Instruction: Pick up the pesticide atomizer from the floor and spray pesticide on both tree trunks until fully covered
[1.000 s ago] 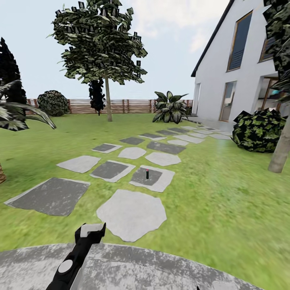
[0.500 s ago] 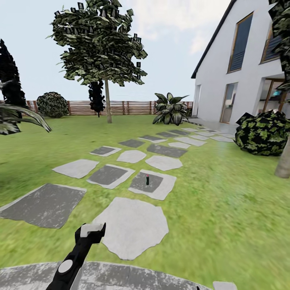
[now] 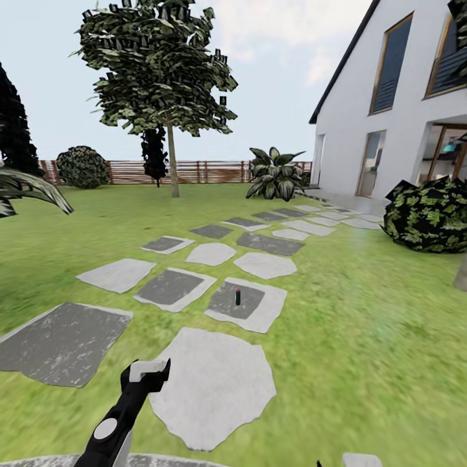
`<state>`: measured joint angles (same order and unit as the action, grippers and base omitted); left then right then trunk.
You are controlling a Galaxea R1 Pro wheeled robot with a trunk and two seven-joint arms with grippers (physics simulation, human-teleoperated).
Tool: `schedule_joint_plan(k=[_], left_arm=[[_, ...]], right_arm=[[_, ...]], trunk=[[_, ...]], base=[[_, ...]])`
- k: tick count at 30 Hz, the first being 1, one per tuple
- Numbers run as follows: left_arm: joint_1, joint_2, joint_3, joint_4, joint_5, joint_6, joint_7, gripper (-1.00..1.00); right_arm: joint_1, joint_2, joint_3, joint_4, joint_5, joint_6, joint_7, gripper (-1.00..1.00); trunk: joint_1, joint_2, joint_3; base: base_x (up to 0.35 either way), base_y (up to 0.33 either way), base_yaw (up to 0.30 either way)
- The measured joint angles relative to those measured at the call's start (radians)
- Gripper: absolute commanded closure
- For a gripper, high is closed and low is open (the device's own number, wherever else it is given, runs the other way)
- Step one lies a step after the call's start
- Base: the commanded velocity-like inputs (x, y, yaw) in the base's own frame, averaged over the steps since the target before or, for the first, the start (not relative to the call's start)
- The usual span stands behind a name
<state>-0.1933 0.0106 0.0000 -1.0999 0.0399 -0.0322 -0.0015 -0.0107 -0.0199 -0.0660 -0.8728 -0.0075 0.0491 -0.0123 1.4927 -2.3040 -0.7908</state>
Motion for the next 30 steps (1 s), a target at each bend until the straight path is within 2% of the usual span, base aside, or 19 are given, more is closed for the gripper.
schedule_joint_plan(k=[30], left_arm=[[0.000, -0.001, 0.000, 0.000, 0.000, 0.000, 0.000, -1.00]], right_arm=[[0.000, 0.000, 0.000, 0.000, 0.001, 0.000, 0.000, -1.00]], trunk=[[0.000, 0.000, -0.005]], base=[[0.335, 0.000, 0.000]])
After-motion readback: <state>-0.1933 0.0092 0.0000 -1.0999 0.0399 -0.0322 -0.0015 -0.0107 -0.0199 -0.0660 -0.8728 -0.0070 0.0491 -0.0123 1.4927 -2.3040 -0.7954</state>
